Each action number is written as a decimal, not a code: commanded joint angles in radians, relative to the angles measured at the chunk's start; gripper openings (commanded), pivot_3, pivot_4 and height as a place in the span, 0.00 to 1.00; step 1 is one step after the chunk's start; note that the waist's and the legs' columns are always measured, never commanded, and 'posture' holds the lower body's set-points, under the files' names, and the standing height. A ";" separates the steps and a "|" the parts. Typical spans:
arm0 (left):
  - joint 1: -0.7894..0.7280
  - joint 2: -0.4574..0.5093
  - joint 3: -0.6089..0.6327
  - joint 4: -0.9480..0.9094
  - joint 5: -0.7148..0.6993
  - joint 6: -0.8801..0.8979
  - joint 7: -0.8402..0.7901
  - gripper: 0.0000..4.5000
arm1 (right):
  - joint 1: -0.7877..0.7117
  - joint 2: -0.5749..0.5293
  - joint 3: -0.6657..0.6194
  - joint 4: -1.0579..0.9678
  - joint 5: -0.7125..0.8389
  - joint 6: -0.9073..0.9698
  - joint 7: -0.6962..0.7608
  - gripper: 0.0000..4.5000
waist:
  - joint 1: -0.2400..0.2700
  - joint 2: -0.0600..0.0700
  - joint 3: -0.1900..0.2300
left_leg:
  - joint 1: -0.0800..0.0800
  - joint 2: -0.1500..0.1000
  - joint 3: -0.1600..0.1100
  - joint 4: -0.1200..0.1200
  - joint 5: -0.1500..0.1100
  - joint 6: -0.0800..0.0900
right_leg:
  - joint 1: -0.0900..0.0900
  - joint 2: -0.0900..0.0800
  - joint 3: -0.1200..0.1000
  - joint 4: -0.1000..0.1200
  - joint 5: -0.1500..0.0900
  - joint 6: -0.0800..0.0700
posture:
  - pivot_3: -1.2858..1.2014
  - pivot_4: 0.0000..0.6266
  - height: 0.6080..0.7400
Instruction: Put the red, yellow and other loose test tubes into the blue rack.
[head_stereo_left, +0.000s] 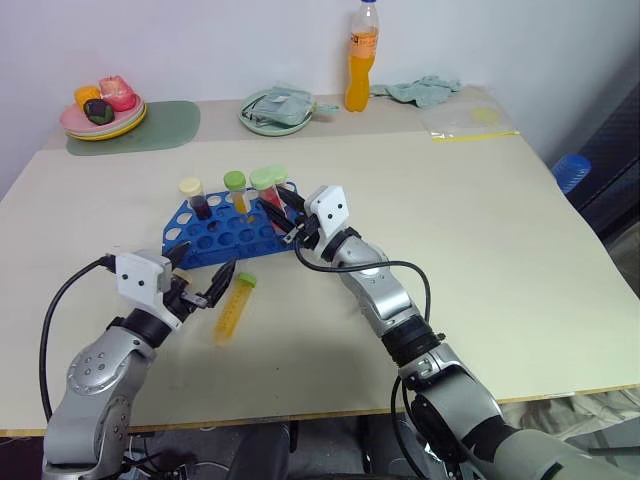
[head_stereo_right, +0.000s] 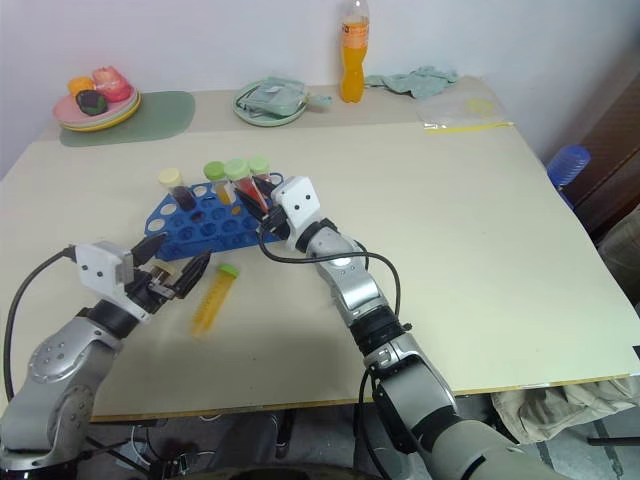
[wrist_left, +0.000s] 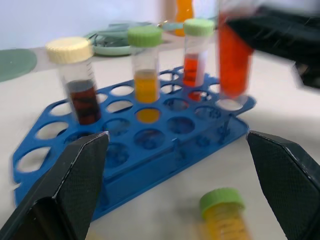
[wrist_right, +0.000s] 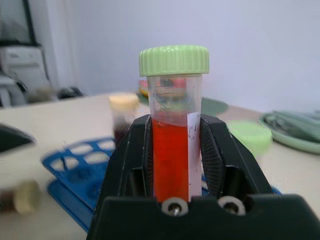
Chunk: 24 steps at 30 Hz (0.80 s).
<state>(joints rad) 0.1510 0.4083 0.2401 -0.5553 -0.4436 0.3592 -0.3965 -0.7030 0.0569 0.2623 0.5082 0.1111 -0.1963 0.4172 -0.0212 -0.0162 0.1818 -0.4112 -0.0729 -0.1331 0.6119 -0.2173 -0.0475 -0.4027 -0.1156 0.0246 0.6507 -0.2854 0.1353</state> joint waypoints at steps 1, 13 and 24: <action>-0.020 0.000 -0.019 -0.063 0.009 0.024 0.032 1.00 | -0.033 0.032 -0.019 0.021 -0.013 -0.056 0.002 0.25 | 0.000 0.000 0.000 | 0.000 0.000 0.000 0.000 0.000 0.000 | 0.000 0.000 0.000 0.000 0.000 0.000 | 0.52 0.24 1.00; -0.038 0.014 -0.042 -0.096 -0.001 0.079 0.044 1.00 | -0.033 0.055 -0.049 0.099 -0.072 -0.072 -0.053 0.25 | -0.002 0.000 0.000 | 0.000 0.000 0.000 0.000 0.000 -0.001 | 0.000 0.001 0.000 0.000 0.000 0.000 | 0.52 0.24 1.00; -0.040 0.006 -0.065 -0.096 0.010 0.079 0.049 1.00 | 0.012 0.051 -0.055 0.032 -0.042 -0.037 0.020 0.25 | -0.001 0.000 0.000 | 0.001 0.000 0.000 0.000 0.000 -0.001 | 0.001 0.001 0.000 0.000 0.000 0.000 | 0.52 0.24 1.00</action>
<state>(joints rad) 0.1133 0.4118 0.1716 -0.6236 -0.4364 0.4526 -0.3449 -0.7044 0.1028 0.2074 0.5686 0.0619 -0.2465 0.4217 -0.0226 -0.0158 0.1815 -0.4103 -0.0727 -0.1332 0.6116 -0.2169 -0.0481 -0.4019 -0.1145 0.0251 0.6510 -0.2854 0.1350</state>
